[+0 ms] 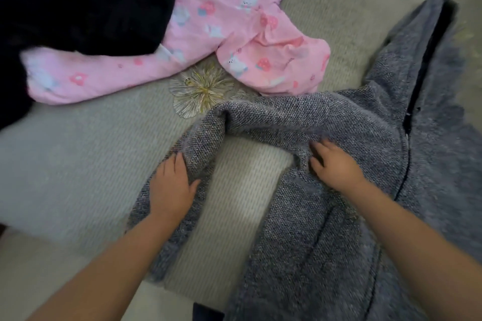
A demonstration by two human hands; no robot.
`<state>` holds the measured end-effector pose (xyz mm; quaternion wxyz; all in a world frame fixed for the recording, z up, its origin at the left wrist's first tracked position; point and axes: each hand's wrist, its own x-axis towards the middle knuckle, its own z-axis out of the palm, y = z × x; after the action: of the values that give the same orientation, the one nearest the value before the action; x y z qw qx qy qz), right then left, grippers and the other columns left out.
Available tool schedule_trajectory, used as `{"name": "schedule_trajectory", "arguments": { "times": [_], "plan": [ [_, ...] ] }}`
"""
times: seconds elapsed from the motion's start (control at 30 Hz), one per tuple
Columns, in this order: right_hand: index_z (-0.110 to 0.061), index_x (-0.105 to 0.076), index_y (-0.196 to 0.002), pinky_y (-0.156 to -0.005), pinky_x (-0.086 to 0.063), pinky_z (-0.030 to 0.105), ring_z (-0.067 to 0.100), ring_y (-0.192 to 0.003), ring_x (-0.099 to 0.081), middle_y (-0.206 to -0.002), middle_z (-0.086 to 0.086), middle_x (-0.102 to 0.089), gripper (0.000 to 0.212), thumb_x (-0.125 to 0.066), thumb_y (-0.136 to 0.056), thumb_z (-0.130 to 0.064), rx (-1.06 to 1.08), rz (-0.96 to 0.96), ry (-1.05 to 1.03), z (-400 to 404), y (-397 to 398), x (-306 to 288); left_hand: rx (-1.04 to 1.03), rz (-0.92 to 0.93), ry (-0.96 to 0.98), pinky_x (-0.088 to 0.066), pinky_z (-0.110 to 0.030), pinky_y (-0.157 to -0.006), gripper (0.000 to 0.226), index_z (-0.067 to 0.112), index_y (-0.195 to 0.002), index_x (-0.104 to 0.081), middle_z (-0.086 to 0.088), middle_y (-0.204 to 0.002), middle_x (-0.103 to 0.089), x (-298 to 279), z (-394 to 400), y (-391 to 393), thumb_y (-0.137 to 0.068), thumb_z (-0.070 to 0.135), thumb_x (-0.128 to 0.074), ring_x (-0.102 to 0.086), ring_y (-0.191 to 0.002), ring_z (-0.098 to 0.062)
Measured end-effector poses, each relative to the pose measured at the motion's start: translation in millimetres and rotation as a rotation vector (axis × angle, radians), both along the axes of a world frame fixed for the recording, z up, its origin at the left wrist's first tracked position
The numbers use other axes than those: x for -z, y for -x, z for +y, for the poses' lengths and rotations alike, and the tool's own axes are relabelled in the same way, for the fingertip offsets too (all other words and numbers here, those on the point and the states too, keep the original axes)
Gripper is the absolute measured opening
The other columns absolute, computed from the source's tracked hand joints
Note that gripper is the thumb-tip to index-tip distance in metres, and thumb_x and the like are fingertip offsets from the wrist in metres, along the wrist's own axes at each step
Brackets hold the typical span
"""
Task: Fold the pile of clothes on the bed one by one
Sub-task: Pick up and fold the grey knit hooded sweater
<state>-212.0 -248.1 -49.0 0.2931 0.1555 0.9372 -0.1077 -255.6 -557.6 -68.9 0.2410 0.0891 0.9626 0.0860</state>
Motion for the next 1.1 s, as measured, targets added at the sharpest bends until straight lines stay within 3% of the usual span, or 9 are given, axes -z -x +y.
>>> {"name": "schedule_trajectory", "arguments": {
  "times": [0.1, 0.2, 0.27, 0.43, 0.5, 0.6, 0.73, 0.93, 1.1],
  "plan": [
    [-0.003, -0.034, -0.139, -0.107, -0.027, 0.042, 0.034, -0.133, -0.03, -0.145, 0.021, -0.032, 0.055, -0.048, -0.093, -0.029, 0.043, 0.249, -0.067, -13.0, 0.4, -0.1, -0.102, 0.051, -0.158, -0.04, -0.046, -0.073, 0.026, -0.013, -0.106, -0.057, -0.029, -0.099, -0.059, 2.7, -7.3, -0.2, -0.084, 0.002, -0.059, -0.054, -0.091, -0.041],
    [-0.008, -0.023, -0.144, -0.11, -0.02, 0.047, 0.031, -0.14, -0.015, -0.152, 0.018, -0.015, 0.065, -0.046, -0.092, -0.04, 0.036, 0.09, -0.09, -25.0, -1.0, 8.5, -0.321, 0.08, -0.303, -0.033, -0.038, -0.064, 0.013, -0.009, -0.094, -0.057, -0.025, -0.087, -0.057, -0.2, -7.0, 10.2, -0.087, 0.0, -0.052, -0.053, -0.083, -0.037],
    [-0.01, -0.017, -0.145, -0.112, -0.016, 0.044, 0.028, -0.142, -0.009, -0.154, 0.014, -0.007, 0.062, -0.043, -0.094, -0.034, 0.039, -0.043, -0.061, -31.3, -2.1, 15.0, -0.441, 0.114, -0.407, -0.03, -0.032, -0.065, 0.017, -0.006, -0.102, -0.057, -0.021, -0.088, -0.056, -3.0, -6.2, 15.0, -0.089, 0.003, -0.051, -0.052, -0.084, -0.032],
    [-0.004, -0.04, -0.136, -0.111, -0.019, 0.029, 0.023, -0.135, -0.033, -0.145, 0.012, -0.036, 0.045, -0.043, -0.091, -0.003, 0.075, 0.238, 0.05, -41.3, -7.5, 5.8, -0.525, 0.135, -0.577, -0.037, -0.032, -0.079, 0.029, 0.0, -0.119, -0.053, -0.017, -0.109, -0.059, -18.9, -4.3, 23.4, -0.092, 0.01, -0.049, -0.053, -0.099, -0.027],
    [-0.005, -0.04, -0.135, -0.111, -0.011, 0.026, 0.023, -0.136, -0.03, -0.144, 0.011, -0.036, 0.043, -0.044, -0.093, -0.006, 0.009, 0.286, 0.109, -46.3, -23.3, 1.7, -0.509, 0.16, -0.586, -0.038, -0.033, -0.086, 0.032, -0.001, -0.122, -0.051, -0.018, -0.115, -0.058, -26.1, -2.1, 23.8, -0.093, 0.011, -0.048, -0.053, -0.106, -0.03],
    [-0.012, -0.022, -0.144, -0.113, 0.0, 0.027, 0.018, -0.142, -0.011, -0.153, 0.004, -0.016, 0.048, -0.036, -0.098, -0.02, -0.143, 0.058, 0.075, -48.5, -49.7, 6.0, -0.554, 0.203, -0.585, -0.034, -0.029, -0.085, 0.03, -0.002, -0.121, -0.052, -0.021, -0.116, -0.058, -35.2, -2.3, 26.7, -0.094, 0.009, -0.046, -0.052, -0.108, -0.032],
    [-0.013, -0.016, -0.146, -0.115, -0.002, 0.032, 0.017, -0.143, -0.005, -0.155, 0.003, -0.007, 0.057, -0.035, -0.098, -0.035, -0.143, -0.068, 0.103, -46.3, -45.7, 7.7, -0.722, 0.173, -0.615, -0.031, -0.024, -0.088, 0.032, -0.002, -0.124, -0.05, -0.019, -0.123, -0.054, -47.1, -6.6, 36.7, -0.096, 0.011, -0.042, -0.049, -0.113, -0.027],
    [-0.009, -0.037, -0.139, -0.111, -0.017, 0.028, 0.019, -0.14, -0.021, -0.148, 0.006, -0.031, 0.046, -0.045, -0.096, -0.025, 0.129, 0.102, 0.25, -20.4, -48.0, -25.7, -0.551, 0.098, -0.801, -0.036, -0.01, -0.071, 0.027, 0.005, -0.115, -0.058, -0.007, -0.108, -0.06, -86.7, 40.9, 40.7, -0.095, 0.017, -0.044, -0.052, -0.099, -0.017],
    [-0.001, -0.058, -0.118, -0.095, -0.04, 0.034, 0.029, -0.113, -0.054, -0.122, 0.016, -0.059, 0.029, -0.051, -0.092, -0.01, 0.49, 0.321, 0.19, 32.9, -116.5, -65.1, -0.241, -0.093, -1.107, -0.044, -0.02, -0.075, 0.015, 0.011, -0.096, -0.062, 0.0, -0.089, -0.062, -138.3, 167.0, 33.0, -0.094, 0.016, -0.048, -0.056, -0.083, -0.011]
  ]
}}
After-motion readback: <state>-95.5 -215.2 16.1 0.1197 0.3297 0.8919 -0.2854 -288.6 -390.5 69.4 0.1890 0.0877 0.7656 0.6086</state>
